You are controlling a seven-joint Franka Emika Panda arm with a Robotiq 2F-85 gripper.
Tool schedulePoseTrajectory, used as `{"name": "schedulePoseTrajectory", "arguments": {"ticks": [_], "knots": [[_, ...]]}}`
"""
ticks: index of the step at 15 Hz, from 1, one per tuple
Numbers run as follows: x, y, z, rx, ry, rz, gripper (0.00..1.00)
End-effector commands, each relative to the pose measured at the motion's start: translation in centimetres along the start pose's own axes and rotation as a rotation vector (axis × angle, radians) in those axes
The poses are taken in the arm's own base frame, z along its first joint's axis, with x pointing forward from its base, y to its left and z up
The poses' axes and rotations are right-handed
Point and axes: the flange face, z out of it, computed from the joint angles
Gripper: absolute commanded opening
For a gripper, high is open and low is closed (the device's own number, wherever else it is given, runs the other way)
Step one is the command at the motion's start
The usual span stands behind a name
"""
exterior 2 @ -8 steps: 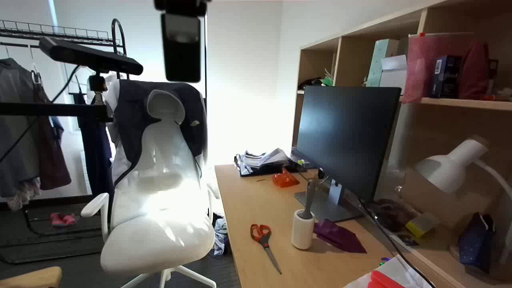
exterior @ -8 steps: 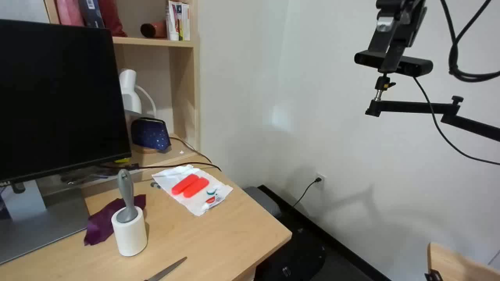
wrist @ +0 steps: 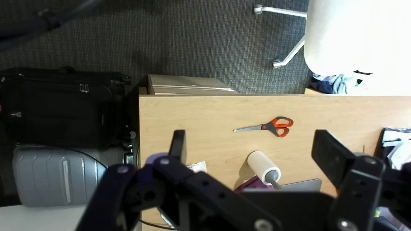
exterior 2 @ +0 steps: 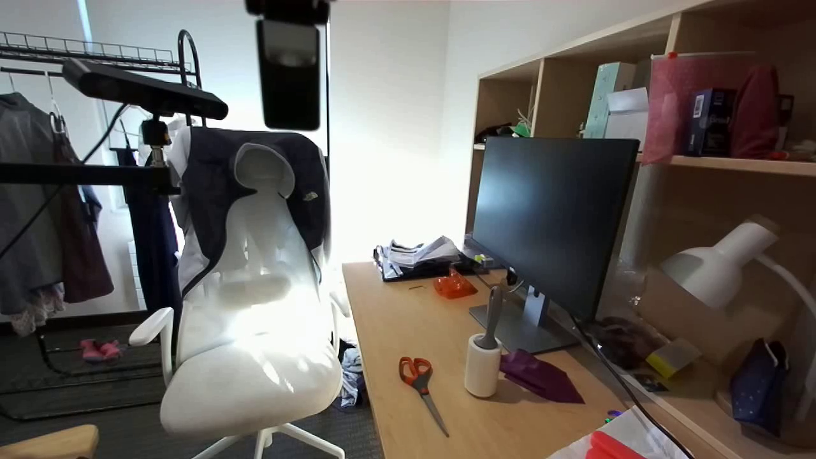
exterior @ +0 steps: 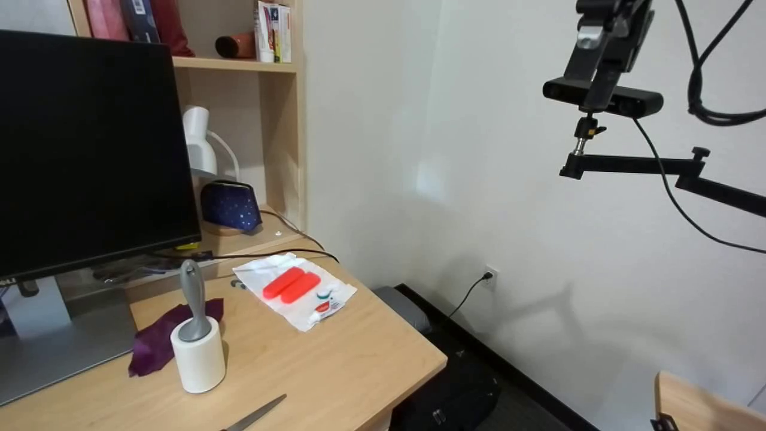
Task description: Move the lint roller away from you
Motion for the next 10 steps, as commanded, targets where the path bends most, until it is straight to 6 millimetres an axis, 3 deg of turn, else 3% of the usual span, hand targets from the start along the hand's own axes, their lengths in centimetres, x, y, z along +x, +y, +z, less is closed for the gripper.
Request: {"name": "schedulePoseTrajectory", "arguments": {"ticks": [1, 5, 10], "knots": [[2.0, -1.0, -0.5, -0.027, -0.024, -0.049, 1.00], [6.5, -3.2, 1.0, -0.046, -0.046, -0.154, 1.00], [13.0, -6.2, 5.5, -0.091, -0.100, -0.309, 1.00]]}}
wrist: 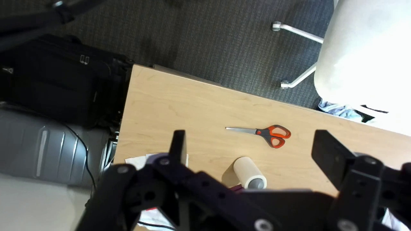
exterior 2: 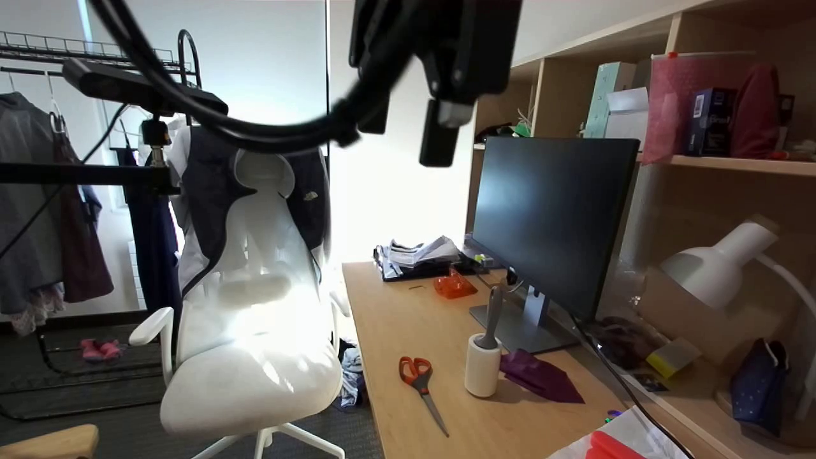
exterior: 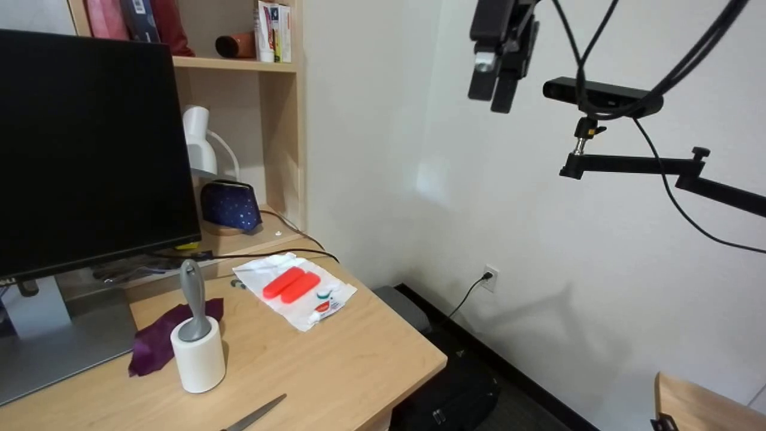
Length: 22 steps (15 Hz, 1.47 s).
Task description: Move the lint roller away from you
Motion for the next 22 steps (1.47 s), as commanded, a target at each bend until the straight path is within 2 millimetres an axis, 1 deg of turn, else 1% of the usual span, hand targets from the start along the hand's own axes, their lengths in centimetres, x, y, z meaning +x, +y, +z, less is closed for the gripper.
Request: {"name": "schedulePoseTrajectory", "arguments": {"ticks": [1, 4, 6, 10, 11, 13, 17, 19, 20, 22], "knots": [[5.8, -1.2, 2.7, -0.012, -0.026, -0.136, 1.00], [9.1, -2.7, 6.2, -0.012, -0.078, -0.245, 1.00], [10.6, -3.4, 8.0, -0.019, -0.103, -0.298, 1.00], [12.7, -4.2, 9.6, 0.005, -0.143, -0.407, 1.00], [11.5, -4.2, 9.7, -0.029, -0.138, -0.353, 1.00], [12.2, -4.3, 10.0, -0.027, -0.143, -0.379, 1.00], [12.5, -4.3, 9.9, -0.027, -0.142, -0.384, 1.00], [14.4, -4.9, 11.2, -0.029, -0.149, -0.406, 1.00], [14.7, -4.3, 12.2, -0.020, -0.160, -0.444, 1.00], [16.7, -4.9, 14.1, -0.040, -0.168, -0.486, 1.00]]}}
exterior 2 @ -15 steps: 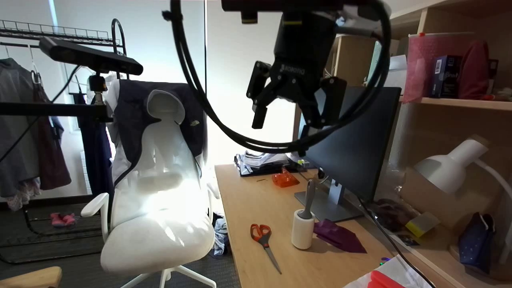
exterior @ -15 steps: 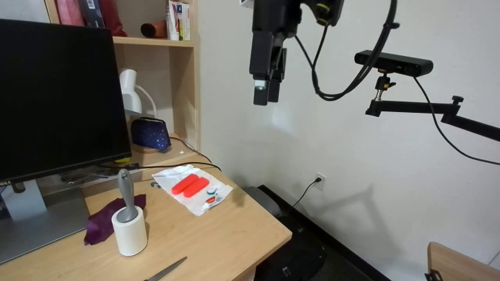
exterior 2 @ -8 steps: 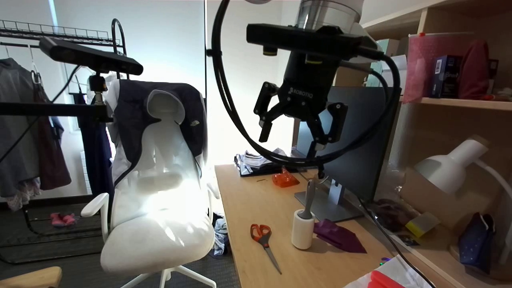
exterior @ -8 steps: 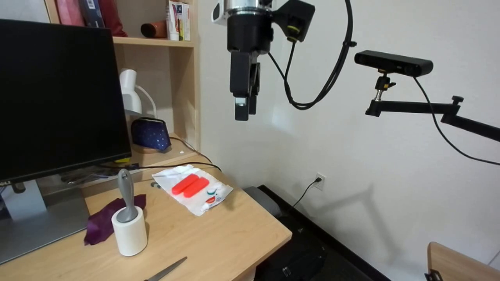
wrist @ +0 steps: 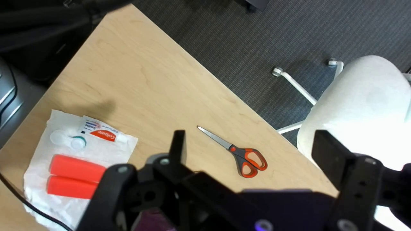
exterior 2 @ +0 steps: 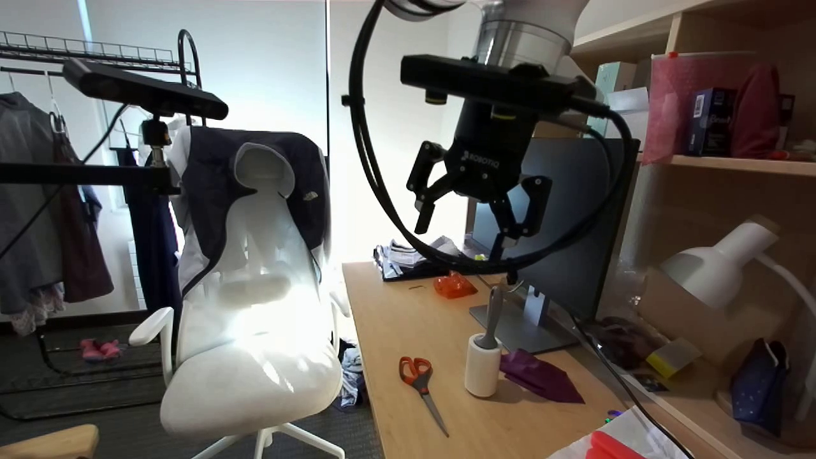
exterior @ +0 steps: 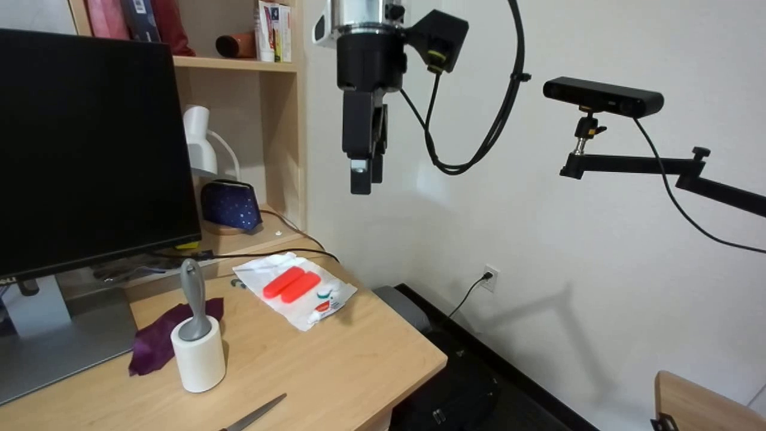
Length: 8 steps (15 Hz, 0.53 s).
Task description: Move the lint roller away from you
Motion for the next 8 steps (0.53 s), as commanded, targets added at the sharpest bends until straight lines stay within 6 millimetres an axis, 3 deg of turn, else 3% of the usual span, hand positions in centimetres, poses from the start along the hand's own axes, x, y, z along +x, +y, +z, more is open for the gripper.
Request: {"name": "schedulePoseTrajectory", "arguments": {"ticks": [1, 8], "knots": [[4.4, 1.5, 2.7, -0.031, -0.016, -0.081, 1.00], [13.3, 1.3, 8.4, -0.071, 0.043, -0.380, 1.00]]}}
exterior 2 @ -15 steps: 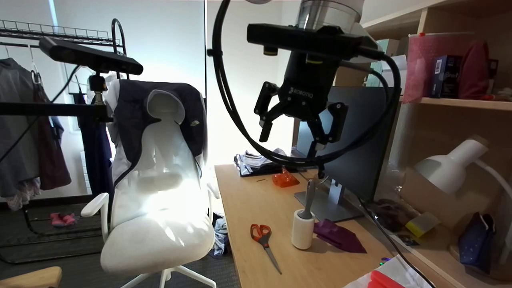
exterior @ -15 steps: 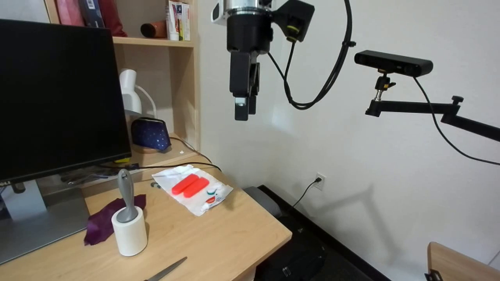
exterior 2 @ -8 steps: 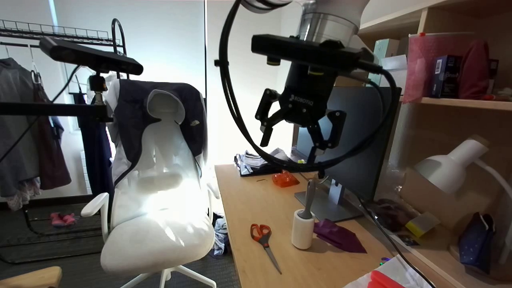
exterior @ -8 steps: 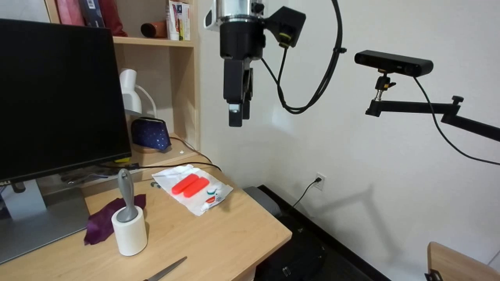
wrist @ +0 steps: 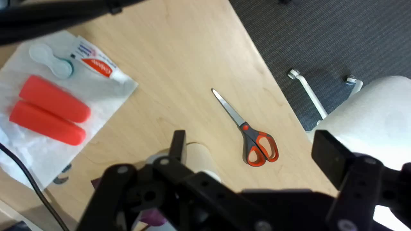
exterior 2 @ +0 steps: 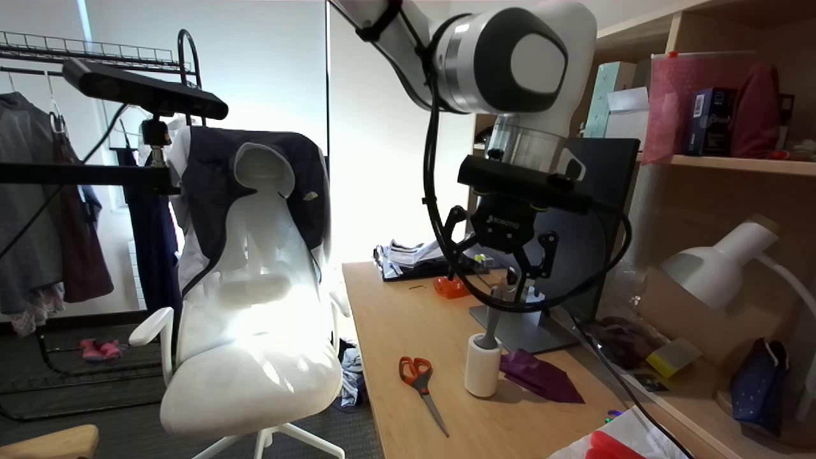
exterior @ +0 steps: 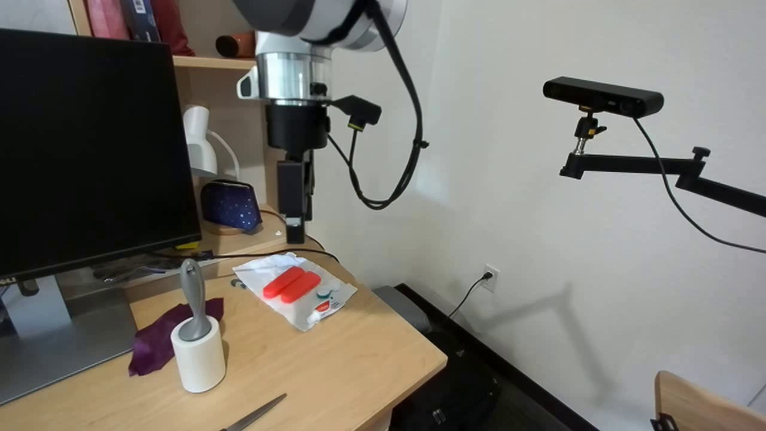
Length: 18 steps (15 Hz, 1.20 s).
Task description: Move the lint roller away from you
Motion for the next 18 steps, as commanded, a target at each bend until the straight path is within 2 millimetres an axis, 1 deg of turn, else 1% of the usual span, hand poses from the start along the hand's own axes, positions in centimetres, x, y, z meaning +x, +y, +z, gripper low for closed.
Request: {"name": "schedulePoseTrajectory", "arguments": {"ticks": [1, 3, 4, 5, 6, 8, 11, 13, 18], "knots": [[4.7, 0.9, 2.7, -0.002, 0.036, -0.181, 1.00], [5.6, 1.1, 3.4, -0.003, 0.034, -0.266, 1.00], [5.8, 1.5, 3.5, -0.009, 0.030, -0.287, 1.00], [6.0, 1.7, 3.6, -0.016, 0.019, -0.280, 1.00], [5.5, 0.6, 3.9, 0.003, 0.019, -0.235, 1.00], [5.6, 0.8, 4.3, 0.004, 0.018, -0.236, 1.00], [5.6, 0.7, 4.4, 0.005, 0.018, -0.238, 1.00], [6.0, 1.0, 4.5, 0.003, 0.046, -0.335, 1.00], [6.6, 1.2, 4.5, -0.038, 0.079, -0.470, 1.00]]}}
